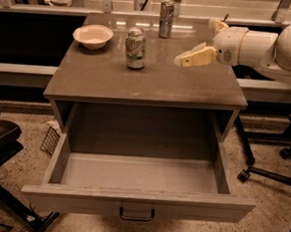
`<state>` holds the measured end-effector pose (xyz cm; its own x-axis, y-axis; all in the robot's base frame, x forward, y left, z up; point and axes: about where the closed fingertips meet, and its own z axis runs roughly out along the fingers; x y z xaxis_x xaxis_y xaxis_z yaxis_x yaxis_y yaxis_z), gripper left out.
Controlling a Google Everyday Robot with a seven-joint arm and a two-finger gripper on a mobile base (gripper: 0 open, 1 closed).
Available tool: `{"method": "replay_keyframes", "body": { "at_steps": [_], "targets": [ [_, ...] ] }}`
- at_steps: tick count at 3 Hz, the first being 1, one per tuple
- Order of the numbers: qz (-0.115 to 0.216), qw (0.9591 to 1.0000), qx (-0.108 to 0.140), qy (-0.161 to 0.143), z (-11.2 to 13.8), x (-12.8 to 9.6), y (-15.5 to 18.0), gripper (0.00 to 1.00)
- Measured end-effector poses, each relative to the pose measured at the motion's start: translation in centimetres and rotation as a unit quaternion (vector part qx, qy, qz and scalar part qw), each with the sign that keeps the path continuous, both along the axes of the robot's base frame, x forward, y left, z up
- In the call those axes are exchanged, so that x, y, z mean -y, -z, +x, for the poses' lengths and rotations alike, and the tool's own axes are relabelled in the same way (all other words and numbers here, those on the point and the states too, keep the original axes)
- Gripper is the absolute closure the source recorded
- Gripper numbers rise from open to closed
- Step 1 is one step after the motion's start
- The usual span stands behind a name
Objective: Place 7up can into top drawer
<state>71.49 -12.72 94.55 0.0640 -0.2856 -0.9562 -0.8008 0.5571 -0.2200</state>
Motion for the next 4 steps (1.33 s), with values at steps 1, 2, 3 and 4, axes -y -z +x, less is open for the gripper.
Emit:
{"method": "replay_keyframes", "body": {
  "at_steps": [1, 2, 3, 4],
  "targets": [
    [0.000, 1.0000, 0.000, 0.000, 0.0, 0.0, 0.0, 0.00],
    [0.025, 0.9994, -0.022, -0.006, 1.3, -2.9, 2.9, 0.00],
    [0.042, 0.9983, -0.037, -0.016, 2.8, -5.7, 4.9, 0.00],
    [0.053, 0.9966, -0.046, -0.043, 4.4, -9.6, 5.8, 0.00]
  ]
}}
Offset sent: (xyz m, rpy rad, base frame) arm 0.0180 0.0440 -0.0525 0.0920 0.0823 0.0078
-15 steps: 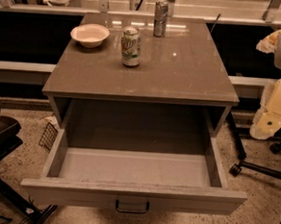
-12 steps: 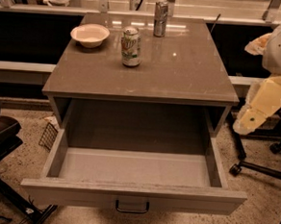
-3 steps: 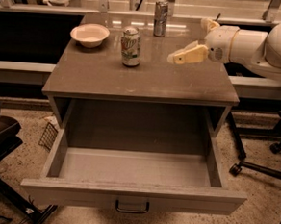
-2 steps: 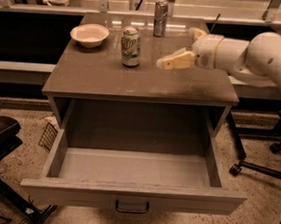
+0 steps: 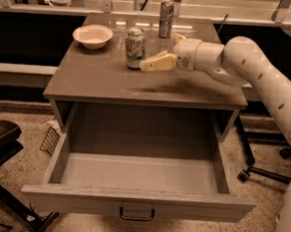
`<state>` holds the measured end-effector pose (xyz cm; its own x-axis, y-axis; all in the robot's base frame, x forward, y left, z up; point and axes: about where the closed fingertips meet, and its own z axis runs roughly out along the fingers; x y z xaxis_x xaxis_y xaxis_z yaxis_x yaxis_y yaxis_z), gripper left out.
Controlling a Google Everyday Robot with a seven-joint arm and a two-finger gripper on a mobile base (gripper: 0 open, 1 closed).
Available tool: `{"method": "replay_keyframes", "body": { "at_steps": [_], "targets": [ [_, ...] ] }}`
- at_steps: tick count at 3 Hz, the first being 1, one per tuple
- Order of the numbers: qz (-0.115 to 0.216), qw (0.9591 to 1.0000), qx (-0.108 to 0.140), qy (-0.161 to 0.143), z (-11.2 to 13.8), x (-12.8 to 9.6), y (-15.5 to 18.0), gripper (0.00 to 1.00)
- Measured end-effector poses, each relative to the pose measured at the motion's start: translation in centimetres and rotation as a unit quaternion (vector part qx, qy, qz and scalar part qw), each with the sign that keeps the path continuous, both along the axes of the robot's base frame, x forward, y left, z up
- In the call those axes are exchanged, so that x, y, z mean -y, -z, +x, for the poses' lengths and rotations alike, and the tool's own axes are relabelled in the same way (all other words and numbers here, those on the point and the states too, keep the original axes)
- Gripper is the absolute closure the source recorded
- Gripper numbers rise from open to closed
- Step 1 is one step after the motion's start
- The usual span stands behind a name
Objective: Place 7up can into top drawer
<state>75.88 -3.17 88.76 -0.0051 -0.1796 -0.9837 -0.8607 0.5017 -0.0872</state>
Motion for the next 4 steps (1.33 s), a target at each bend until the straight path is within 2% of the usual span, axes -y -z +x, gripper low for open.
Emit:
{"method": "replay_keyframes", "body": {
  "at_steps": [2, 3, 4],
  "targets": [
    [0.002, 0.9990, 0.004, -0.045, 2.6, -5.8, -0.9, 0.02],
    [0.005, 0.9988, 0.001, -0.049, 3.3, -7.2, -0.9, 0.31],
    [0.006, 0.9987, 0.000, -0.051, 3.2, -7.4, -0.8, 0.54]
  ]
}}
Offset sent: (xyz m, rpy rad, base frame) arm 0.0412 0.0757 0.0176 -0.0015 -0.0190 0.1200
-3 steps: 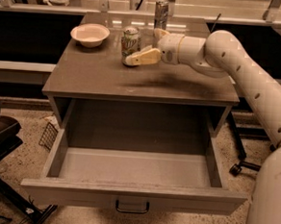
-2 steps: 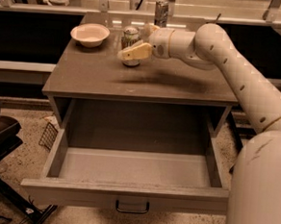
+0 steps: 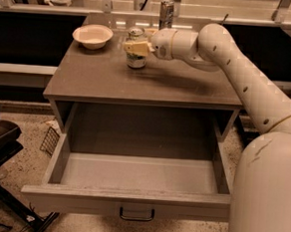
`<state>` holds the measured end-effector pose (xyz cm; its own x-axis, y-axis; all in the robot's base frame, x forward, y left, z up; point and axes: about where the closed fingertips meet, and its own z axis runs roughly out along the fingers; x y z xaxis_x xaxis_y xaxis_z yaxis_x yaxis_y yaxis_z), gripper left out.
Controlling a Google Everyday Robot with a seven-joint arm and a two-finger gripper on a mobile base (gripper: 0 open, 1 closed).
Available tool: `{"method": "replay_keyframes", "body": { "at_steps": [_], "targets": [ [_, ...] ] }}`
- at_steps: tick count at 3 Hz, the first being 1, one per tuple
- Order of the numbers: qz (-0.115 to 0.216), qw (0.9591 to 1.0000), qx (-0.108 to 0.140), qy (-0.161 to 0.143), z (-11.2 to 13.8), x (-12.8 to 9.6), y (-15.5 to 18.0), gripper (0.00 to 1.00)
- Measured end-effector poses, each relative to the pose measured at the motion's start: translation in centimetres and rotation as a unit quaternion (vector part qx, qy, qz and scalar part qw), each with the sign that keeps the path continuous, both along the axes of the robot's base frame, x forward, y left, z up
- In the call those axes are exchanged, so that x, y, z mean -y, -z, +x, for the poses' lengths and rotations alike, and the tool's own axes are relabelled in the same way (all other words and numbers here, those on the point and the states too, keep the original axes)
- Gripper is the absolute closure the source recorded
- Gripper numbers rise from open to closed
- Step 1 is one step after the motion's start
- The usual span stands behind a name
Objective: Place 7up can into top drawer
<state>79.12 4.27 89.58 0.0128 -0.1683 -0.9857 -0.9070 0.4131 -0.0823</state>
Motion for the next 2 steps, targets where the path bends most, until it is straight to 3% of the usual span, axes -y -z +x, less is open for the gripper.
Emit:
{"method": "replay_keyframes", "body": {
  "at_steps": [2],
  "targets": [
    [-0.004, 0.9999, 0.003, -0.009, -0.20, -0.94, -0.63, 1.00]
  ]
}}
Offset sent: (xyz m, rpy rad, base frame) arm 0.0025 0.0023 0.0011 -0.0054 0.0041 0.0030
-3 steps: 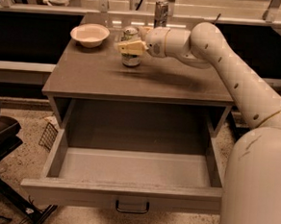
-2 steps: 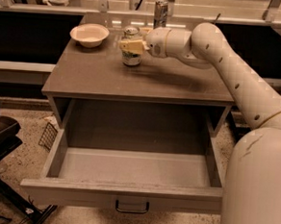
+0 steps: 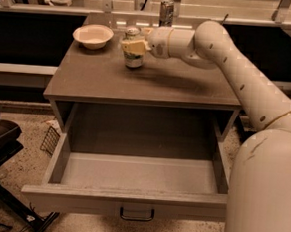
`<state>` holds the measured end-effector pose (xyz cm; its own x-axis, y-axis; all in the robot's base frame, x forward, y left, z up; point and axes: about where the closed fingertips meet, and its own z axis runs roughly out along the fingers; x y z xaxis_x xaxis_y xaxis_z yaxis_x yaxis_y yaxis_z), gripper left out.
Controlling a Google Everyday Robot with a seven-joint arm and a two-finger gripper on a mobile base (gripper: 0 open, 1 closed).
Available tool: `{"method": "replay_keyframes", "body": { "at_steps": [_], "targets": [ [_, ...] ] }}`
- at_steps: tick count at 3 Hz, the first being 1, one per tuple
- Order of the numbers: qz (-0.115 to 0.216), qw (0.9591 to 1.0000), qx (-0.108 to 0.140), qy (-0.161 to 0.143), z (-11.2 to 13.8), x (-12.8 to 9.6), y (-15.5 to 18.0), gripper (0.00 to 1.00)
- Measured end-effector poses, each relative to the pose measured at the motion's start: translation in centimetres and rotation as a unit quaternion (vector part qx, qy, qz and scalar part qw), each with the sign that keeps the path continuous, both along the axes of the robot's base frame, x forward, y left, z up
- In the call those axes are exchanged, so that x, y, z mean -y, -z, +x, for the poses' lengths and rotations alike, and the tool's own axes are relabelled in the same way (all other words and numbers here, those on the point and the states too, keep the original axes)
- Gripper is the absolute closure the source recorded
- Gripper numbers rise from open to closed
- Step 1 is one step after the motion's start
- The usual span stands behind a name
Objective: Place 7up can into top drawer
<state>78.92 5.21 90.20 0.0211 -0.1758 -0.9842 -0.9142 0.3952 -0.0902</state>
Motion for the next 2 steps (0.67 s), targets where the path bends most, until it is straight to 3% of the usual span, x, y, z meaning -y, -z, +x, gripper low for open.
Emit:
{"method": "replay_keyframes", "body": {
  "at_steps": [1, 2],
  "targets": [
    [-0.011, 0.9997, 0.014, -0.016, -0.8, -0.9, -2.2, 1.00],
    [-0.013, 0.9985, 0.045, -0.028, -4.1, -0.5, -5.8, 1.00]
  ]
}}
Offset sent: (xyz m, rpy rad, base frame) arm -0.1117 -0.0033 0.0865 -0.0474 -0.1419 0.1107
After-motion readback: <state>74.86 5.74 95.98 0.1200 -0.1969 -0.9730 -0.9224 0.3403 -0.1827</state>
